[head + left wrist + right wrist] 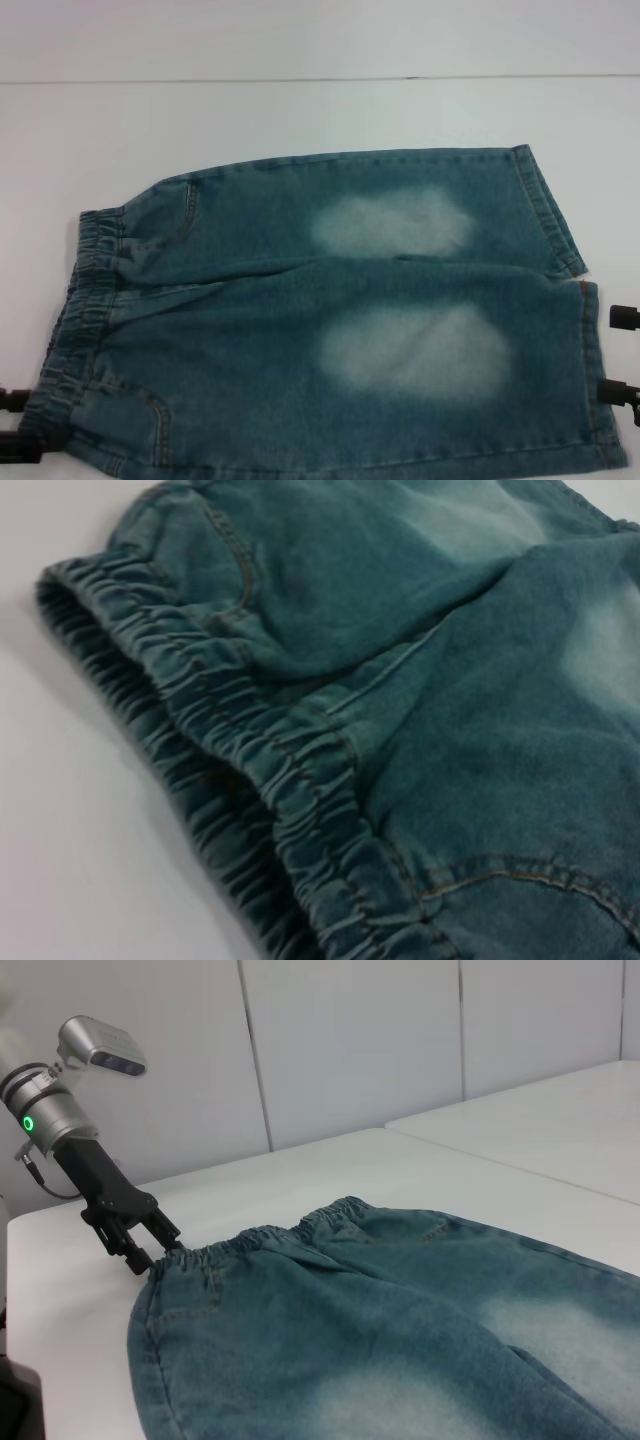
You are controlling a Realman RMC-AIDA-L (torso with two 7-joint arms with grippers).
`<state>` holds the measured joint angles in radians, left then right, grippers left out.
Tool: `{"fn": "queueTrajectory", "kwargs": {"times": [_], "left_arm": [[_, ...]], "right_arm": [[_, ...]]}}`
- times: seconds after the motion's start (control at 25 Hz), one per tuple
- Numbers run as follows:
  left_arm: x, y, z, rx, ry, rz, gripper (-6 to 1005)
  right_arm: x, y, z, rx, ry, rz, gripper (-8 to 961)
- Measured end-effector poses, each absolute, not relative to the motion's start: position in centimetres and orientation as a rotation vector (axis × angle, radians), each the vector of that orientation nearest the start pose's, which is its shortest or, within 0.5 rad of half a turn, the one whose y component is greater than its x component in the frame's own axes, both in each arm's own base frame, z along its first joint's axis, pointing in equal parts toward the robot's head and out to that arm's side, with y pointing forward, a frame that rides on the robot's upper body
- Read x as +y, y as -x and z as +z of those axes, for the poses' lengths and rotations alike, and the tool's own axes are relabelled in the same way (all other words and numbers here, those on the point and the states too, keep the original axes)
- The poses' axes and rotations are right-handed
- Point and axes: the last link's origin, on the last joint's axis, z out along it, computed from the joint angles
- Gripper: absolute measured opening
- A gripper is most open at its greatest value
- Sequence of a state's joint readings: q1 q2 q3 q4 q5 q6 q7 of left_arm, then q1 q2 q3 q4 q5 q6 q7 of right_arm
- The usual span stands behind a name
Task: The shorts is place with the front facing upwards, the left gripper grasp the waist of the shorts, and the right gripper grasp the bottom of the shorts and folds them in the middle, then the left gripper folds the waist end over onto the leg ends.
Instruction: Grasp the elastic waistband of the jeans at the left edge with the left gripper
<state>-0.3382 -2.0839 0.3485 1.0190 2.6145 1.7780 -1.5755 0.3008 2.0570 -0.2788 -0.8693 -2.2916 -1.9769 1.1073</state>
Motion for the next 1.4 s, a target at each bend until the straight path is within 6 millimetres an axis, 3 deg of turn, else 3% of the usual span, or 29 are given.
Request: {"fn": "queueTrajectory", "kwargs": {"times": [0.44, 0.88, 0.96, 1.2, 1.4], "left_arm": [[23.8, 35.8, 6.5, -1.147, 2.639, -0.089, 824], [24.3, 35.7, 6.8, -1.148, 2.63, -0.082, 446], [24.6, 35.5, 6.8, -1.155, 2.628, -0.091, 206], [25.3, 35.2, 6.8, -1.168, 2.61, -0.091, 118], [25.6, 35.2, 6.8, -1.159, 2.597, -0.093, 45]], "right_arm": [[22.3, -33.9, 7.3, 0.499, 2.67, 0.599, 890], [21.7, -34.7, 8.5, 0.6, 2.595, 0.581, 888], [21.6, -34.8, 9.4, 0.663, 2.576, 0.548, 887], [22.3, -34.5, 12.2, 0.956, 2.505, 0.422, 885], [23.3, -34.2, 12.3, 1.19, 2.532, 0.216, 885]]}}
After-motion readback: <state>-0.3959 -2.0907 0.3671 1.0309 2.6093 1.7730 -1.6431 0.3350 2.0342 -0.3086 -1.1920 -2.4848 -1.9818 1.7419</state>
